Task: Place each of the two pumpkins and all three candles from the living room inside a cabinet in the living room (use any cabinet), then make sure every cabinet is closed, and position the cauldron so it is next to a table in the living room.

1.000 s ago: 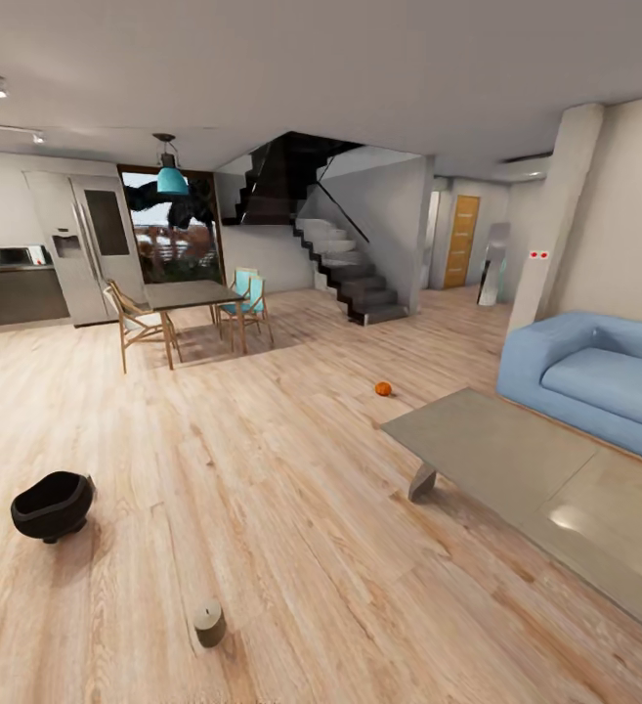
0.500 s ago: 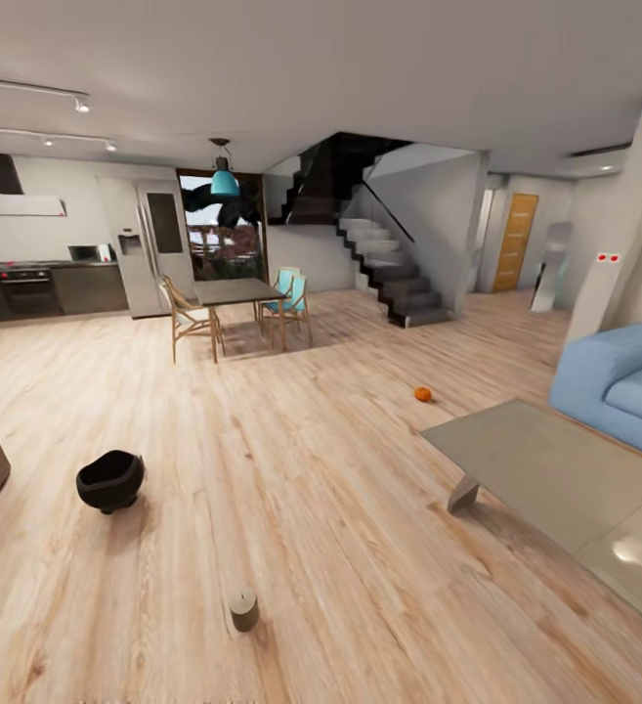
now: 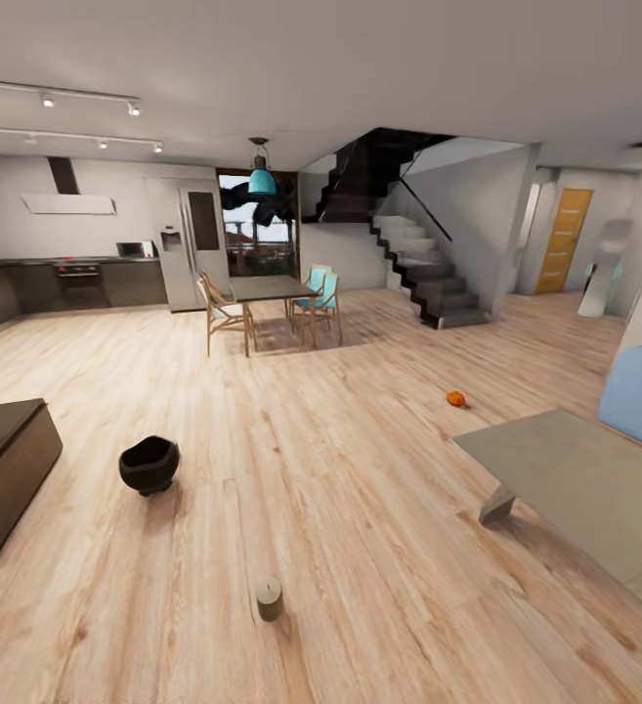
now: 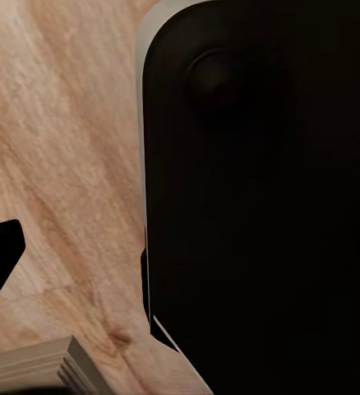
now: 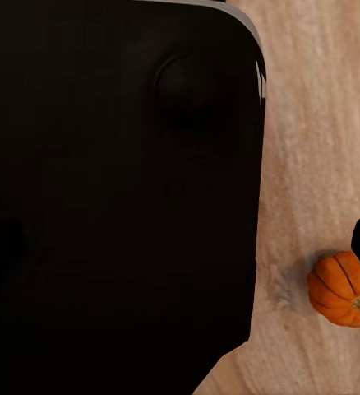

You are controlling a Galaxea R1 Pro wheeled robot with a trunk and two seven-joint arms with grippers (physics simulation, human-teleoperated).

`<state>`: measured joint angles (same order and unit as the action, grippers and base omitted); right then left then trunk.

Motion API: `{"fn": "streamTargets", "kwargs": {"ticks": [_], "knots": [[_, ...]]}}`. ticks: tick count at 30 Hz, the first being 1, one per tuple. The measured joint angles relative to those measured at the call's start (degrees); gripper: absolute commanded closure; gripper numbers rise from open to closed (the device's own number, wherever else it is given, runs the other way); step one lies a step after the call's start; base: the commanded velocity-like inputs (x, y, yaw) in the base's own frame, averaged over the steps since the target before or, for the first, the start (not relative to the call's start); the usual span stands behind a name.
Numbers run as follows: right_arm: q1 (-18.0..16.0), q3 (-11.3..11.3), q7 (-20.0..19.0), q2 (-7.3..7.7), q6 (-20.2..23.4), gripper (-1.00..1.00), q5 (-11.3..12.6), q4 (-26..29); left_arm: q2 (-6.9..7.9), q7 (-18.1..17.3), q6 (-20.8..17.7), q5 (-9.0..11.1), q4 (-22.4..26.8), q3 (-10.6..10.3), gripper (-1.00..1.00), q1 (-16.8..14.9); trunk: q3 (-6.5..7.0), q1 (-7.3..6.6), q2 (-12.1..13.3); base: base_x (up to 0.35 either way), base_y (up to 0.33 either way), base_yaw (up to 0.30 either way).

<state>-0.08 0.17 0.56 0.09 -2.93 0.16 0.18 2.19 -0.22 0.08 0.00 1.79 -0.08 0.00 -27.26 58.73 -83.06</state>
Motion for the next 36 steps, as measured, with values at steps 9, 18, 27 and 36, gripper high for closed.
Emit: {"fn": "streamTargets", "kwargs": {"ticks": [9, 18, 27, 36], "knots": [[0.0, 0.0, 0.0, 0.0, 0.0, -1.0, 0.0, 0.0, 0.0, 0.0, 0.0, 0.0, 0.0, 0.0, -1.0, 0.0, 0.0, 0.0, 0.0, 0.0, 0.0, 0.192], [0.0, -0.1, 0.0, 0.0, 0.0, -1.0, -0.1, 0.0, 0.0, 0.0, 0.0, 0.0, 0.0, 0.0, -1.0, 0.0, 0.0, 0.0, 0.0, 0.0, 0.0, 0.179], [0.0, 0.0, -0.1, 0.0, 0.0, -1.0, 0.0, 0.0, -0.36, 0.0, 0.0, 0.1, 0.0, 0.4, -1.0, 0.0, -0.01, 0.0, 0.0, 0.0, 0.0, 0.26], [0.0, 0.0, -0.1, 0.17, 0.0, -1.0, -0.1, 0.5, -1.49, -0.8, 0.1, 0.2, 0.0, 0.4, -1.0, -0.1, 0.0, 0.0, 0.0, 0.001, 0.0, 0.265]]}}
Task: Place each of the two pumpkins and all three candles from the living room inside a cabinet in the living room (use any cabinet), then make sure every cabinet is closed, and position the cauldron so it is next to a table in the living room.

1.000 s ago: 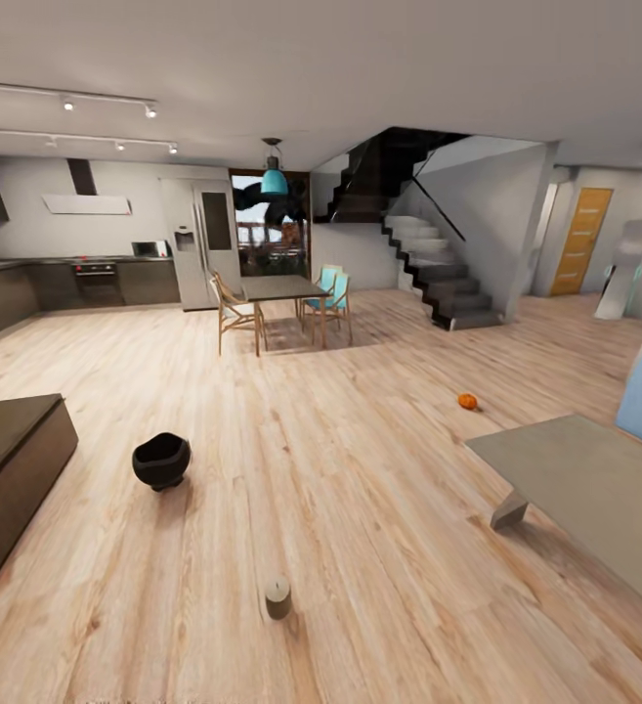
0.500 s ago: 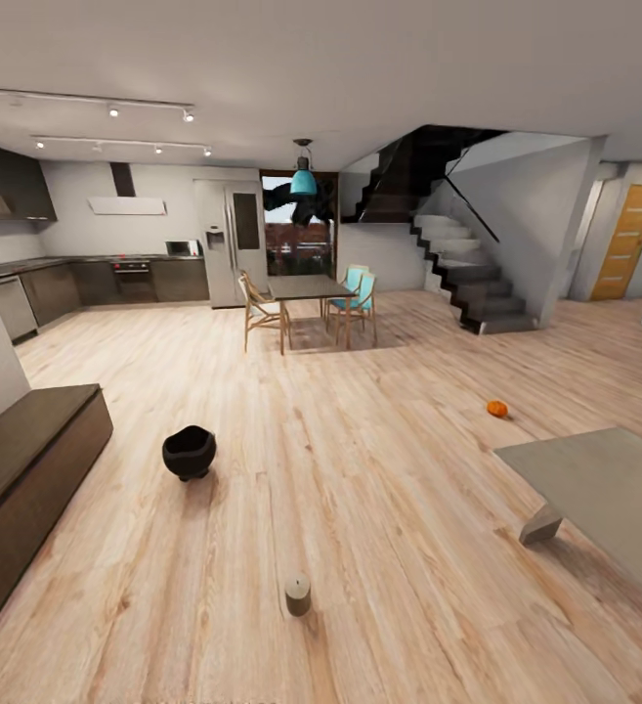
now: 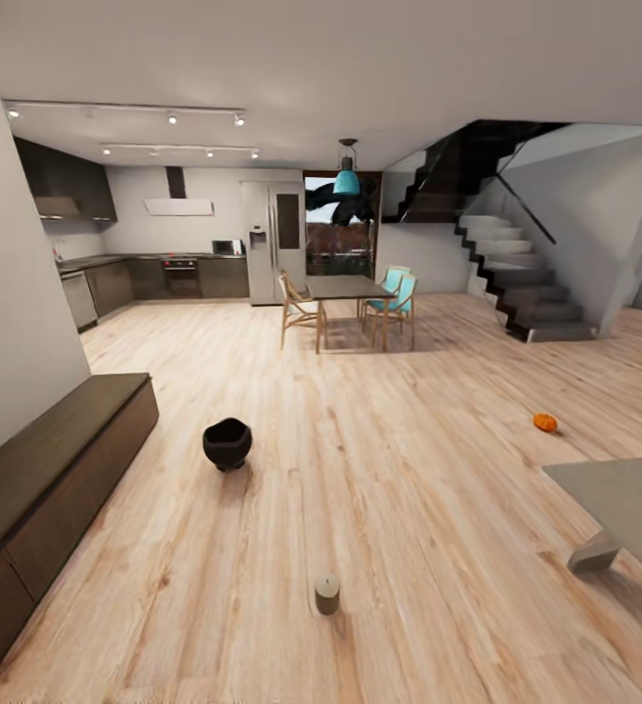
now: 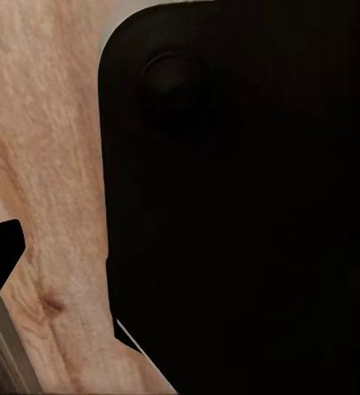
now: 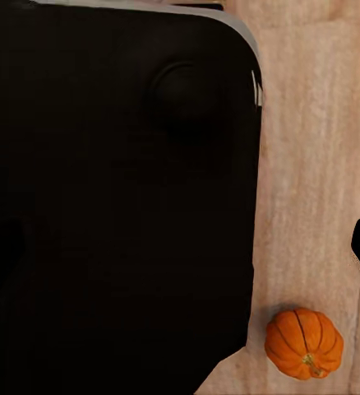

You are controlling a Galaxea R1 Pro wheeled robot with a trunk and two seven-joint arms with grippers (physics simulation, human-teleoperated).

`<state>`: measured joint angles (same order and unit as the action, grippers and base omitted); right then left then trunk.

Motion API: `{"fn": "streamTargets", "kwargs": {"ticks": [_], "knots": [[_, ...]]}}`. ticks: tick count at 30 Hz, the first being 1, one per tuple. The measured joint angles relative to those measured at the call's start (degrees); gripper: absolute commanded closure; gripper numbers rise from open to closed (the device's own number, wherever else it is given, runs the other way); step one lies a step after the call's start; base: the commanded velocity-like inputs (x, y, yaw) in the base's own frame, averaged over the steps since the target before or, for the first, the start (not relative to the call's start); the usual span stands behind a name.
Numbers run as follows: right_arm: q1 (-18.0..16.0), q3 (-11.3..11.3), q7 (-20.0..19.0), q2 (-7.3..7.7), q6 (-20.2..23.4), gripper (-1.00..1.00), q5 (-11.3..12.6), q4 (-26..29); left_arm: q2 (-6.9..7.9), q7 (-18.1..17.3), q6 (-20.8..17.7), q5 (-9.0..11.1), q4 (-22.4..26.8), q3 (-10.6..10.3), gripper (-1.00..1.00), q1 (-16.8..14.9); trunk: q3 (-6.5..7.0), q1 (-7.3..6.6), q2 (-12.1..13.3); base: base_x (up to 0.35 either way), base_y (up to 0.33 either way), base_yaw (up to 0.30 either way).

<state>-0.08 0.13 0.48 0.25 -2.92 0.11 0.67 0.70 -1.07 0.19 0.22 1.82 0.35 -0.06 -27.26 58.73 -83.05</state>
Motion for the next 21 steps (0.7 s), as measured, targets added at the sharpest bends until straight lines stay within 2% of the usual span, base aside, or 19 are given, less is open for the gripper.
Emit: {"fn": "streamTargets", "kwargs": {"ticks": [4, 12, 21], "knots": [[0.0, 0.0, 0.0, -0.14, 0.0, -1.0, 0.0, 0.1, -0.87, 0.0, 0.0, 0.0, 0.1, 0.0, -1.0, 0.0, 0.0, -0.02, 0.0, 0.135, 0.041, 0.124], [0.0, 0.0, 0.0, -0.13, 0.0, -1.0, 0.0, 0.1, -0.86, 0.0, 0.1, 0.0, 0.1, 0.0, -1.0, 0.0, 0.0, -0.02, 0.0, 0.245, 0.086, 0.014], [0.0, 0.0, 0.0, -0.16, 0.0, -1.0, 0.0, 0.2, -0.69, 0.1, 6.1, 0.0, 0.0, 0.0, -1.0, 0.1, 0.0, 0.0, 0.0, 0.033, 0.011, 0.001]]}}
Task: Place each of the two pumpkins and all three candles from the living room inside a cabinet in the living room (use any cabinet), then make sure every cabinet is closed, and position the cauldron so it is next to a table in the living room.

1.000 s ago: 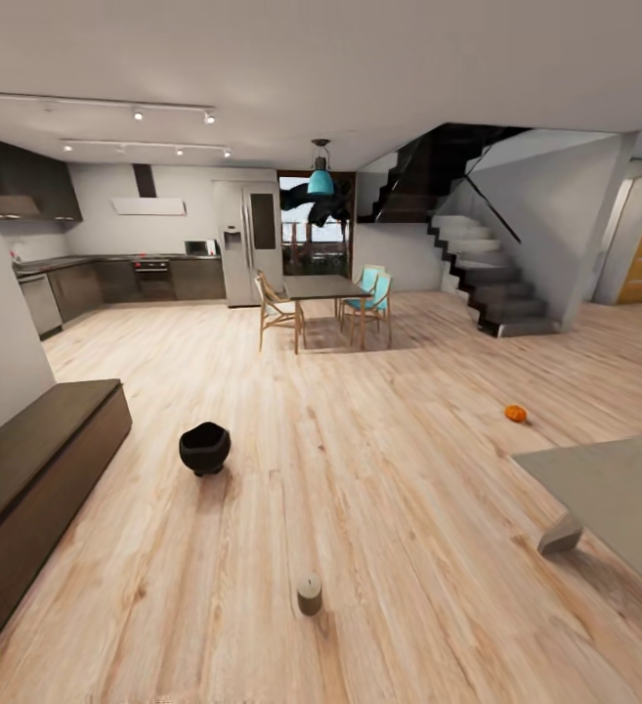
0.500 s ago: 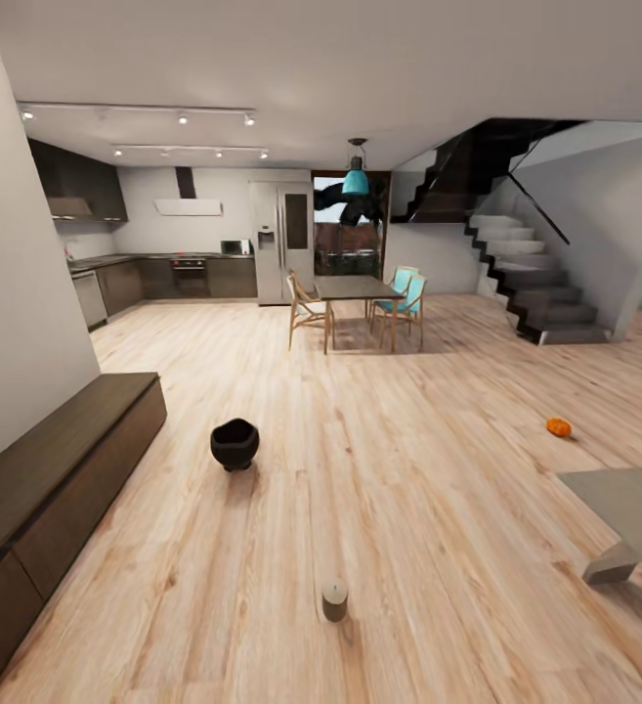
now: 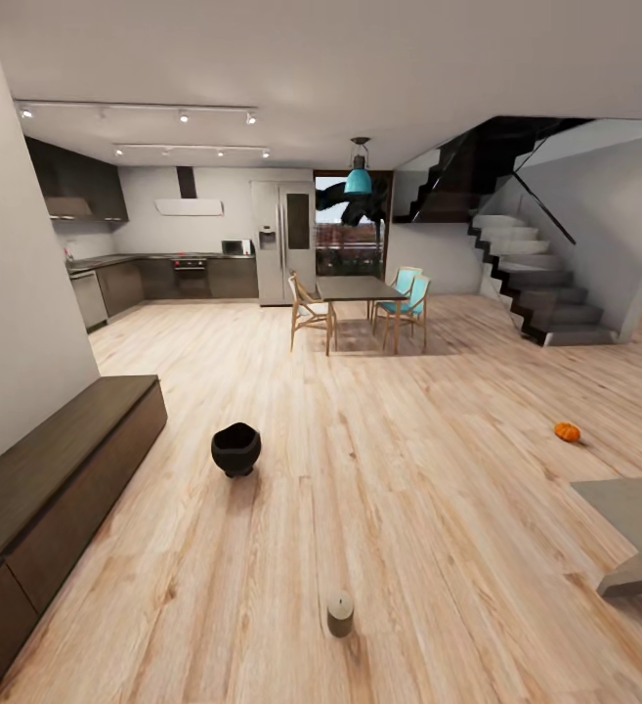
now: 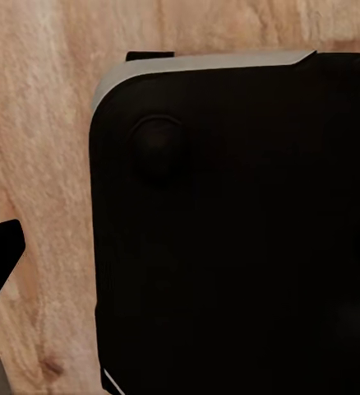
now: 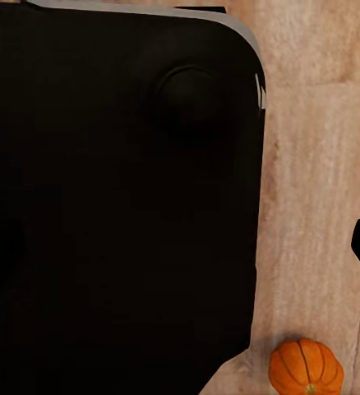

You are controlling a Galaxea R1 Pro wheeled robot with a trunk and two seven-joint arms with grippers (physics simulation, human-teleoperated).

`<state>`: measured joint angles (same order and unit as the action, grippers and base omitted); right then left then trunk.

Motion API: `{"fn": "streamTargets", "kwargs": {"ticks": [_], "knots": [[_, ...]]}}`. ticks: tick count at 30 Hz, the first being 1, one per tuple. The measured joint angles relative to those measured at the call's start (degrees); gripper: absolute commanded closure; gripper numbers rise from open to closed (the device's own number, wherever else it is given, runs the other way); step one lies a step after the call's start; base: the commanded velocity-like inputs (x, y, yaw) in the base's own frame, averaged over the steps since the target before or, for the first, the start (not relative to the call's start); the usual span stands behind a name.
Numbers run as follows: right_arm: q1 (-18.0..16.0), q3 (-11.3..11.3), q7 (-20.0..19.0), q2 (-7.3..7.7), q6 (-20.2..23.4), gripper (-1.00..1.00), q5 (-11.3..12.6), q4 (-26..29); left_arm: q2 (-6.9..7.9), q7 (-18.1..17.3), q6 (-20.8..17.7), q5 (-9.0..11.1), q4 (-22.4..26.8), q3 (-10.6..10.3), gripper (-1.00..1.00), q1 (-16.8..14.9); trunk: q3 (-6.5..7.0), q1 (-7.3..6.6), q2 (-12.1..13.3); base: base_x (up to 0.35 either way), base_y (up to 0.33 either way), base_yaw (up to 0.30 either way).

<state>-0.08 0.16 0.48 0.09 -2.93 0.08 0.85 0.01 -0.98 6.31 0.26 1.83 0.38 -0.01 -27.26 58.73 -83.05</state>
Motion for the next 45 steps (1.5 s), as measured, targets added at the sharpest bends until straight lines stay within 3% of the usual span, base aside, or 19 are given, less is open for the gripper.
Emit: {"fn": "streamTargets", "kwargs": {"ticks": [16, 45], "knots": [[0.0, -0.2, -0.1, 0.0, -0.1, -1.0, -0.4, 0.0, -0.06, 0.0, 0.8, 0.1, 0.0, 0.0, -1.0, 0.0, -0.02, 0.0, 0.0, 0.001, 0.0, 0.018], [0.0, -0.2, -0.4, -0.01, -1.6, -1.0, -0.5, 0.0, -0.17, 0.0, 0.8, -0.3, 0.0, -0.5, -1.0, 0.0, -1.34, -0.02, 0.0, 0.028, 0.0, 0.234]]}}
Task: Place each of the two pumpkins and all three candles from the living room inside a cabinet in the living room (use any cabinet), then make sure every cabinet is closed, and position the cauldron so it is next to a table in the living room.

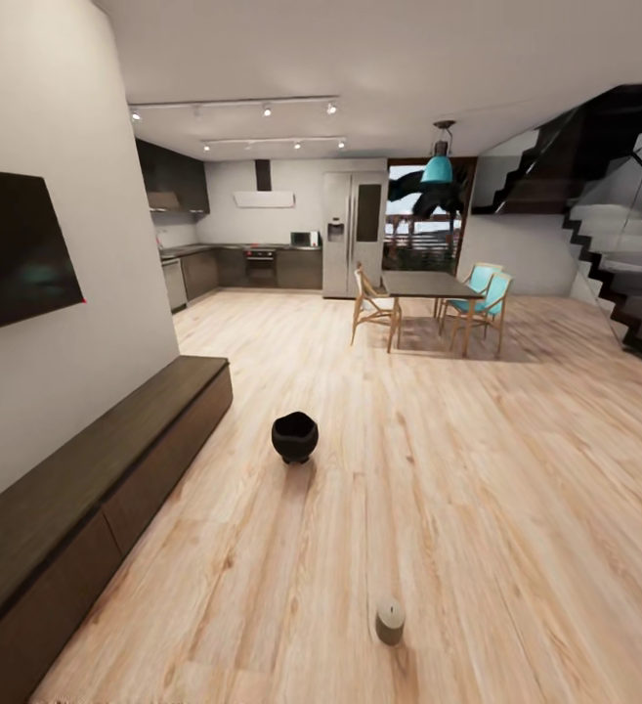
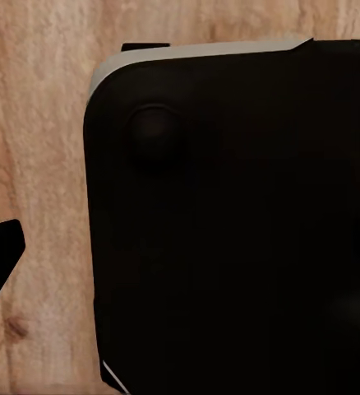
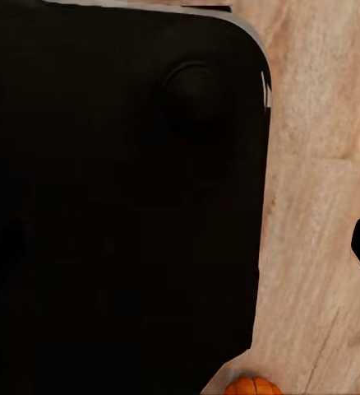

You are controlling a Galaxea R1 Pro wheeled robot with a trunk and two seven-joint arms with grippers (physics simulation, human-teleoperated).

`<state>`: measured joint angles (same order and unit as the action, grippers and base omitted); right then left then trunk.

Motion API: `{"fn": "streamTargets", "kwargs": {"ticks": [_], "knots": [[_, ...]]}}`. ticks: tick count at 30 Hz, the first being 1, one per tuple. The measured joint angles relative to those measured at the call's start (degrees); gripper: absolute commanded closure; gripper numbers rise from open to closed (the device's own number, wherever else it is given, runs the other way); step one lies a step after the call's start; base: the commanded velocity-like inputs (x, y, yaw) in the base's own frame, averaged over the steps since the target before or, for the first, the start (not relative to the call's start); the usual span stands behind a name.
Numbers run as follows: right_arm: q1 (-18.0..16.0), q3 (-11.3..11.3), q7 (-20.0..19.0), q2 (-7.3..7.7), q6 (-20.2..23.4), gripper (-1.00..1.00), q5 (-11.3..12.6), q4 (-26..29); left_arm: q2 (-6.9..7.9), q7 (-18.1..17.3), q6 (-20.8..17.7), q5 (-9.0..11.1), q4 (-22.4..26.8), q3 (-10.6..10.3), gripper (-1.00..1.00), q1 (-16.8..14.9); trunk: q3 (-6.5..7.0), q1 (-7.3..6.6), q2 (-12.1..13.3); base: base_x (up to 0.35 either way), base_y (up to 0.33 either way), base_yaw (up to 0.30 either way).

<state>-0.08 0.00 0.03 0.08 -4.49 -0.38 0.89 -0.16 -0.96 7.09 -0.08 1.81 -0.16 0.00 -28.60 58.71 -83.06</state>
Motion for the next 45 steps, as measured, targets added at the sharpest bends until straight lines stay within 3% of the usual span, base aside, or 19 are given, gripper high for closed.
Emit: {"fn": "streamTargets", "kwargs": {"ticks": [14, 45], "knots": [[0.0, -0.1, -0.2, 0.0, -2.0, -1.0, -0.1, -0.3, 0.07, 0.0, 0.1, -0.2, 0.0, -0.1, -1.0, 0.0, -0.68, -0.01, 0.0, 0.25, 0.051, 0.047], [0.0, -0.1, -0.2, 0.0, -3.4, -1.0, -0.1, 0.0, 0.29, 0.0, 0.3, -0.3, 0.0, -0.1, -1.0, 0.0, -3.36, -0.01, 0.0, 0.121, 0.079, 0.0]]}}
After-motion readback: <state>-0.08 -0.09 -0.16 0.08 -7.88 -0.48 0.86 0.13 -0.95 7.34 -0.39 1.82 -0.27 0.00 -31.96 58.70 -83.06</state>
